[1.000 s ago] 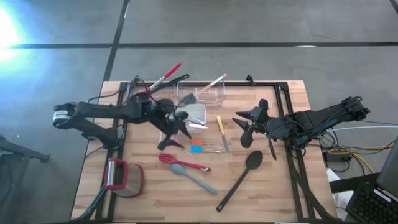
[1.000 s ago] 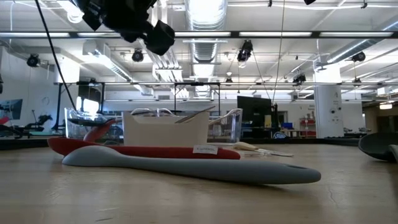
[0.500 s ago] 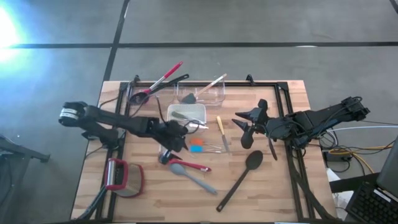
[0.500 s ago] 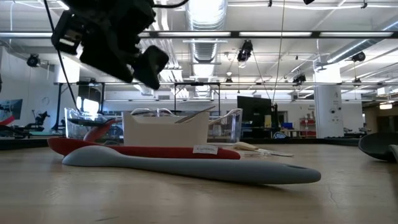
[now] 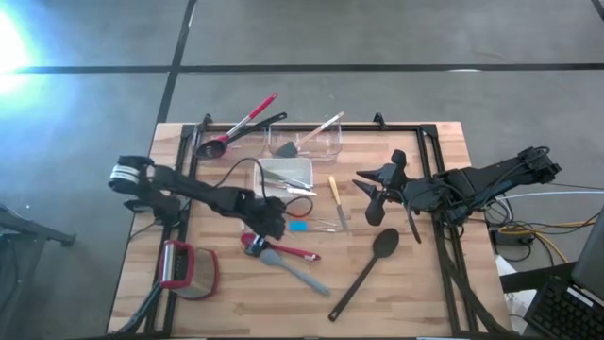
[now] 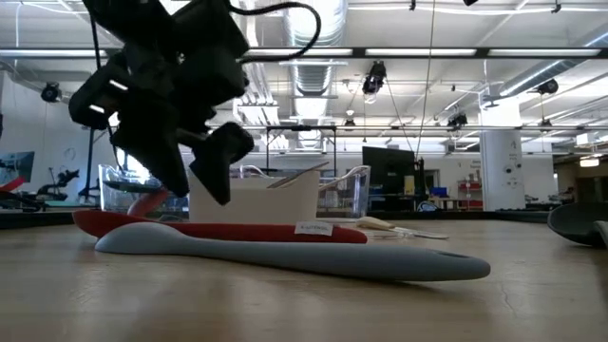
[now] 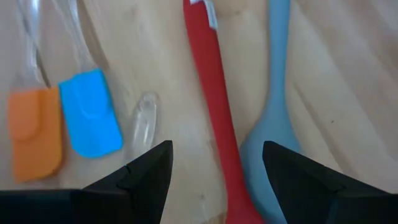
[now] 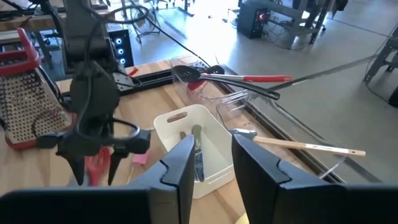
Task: Pick & Place Kitchen Items
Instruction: Put the red slotted serving spoon into the left transparent bin
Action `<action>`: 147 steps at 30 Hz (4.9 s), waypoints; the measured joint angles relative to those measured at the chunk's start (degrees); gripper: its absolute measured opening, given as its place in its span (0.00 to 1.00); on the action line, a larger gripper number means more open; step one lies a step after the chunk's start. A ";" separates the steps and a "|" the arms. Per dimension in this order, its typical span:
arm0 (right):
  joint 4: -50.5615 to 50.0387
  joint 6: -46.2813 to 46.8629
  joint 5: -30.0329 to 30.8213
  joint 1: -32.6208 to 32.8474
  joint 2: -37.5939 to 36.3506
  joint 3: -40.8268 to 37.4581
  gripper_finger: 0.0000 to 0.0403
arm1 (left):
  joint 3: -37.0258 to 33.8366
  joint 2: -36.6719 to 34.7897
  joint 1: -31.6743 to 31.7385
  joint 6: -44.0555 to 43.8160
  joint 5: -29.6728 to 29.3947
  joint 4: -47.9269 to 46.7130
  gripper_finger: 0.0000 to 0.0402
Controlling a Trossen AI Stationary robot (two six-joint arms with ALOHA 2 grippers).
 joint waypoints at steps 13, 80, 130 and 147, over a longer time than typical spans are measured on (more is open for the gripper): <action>0.21 0.00 0.02 0.00 0.00 0.00 0.20 | 0.08 5.60 -2.50 -2.65 -4.38 2.36 0.63; 0.01 -0.01 0.04 0.00 0.02 0.00 0.17 | 3.30 -29.83 12.73 13.58 -29.87 -8.96 0.12; -0.06 -1.30 0.07 -0.02 0.02 0.00 0.20 | -9.60 -15.98 60.70 11.67 -11.17 9.08 0.12; -0.07 -0.16 0.04 0.00 0.02 0.00 0.16 | -10.04 -16.08 60.71 11.88 -12.01 2.87 0.46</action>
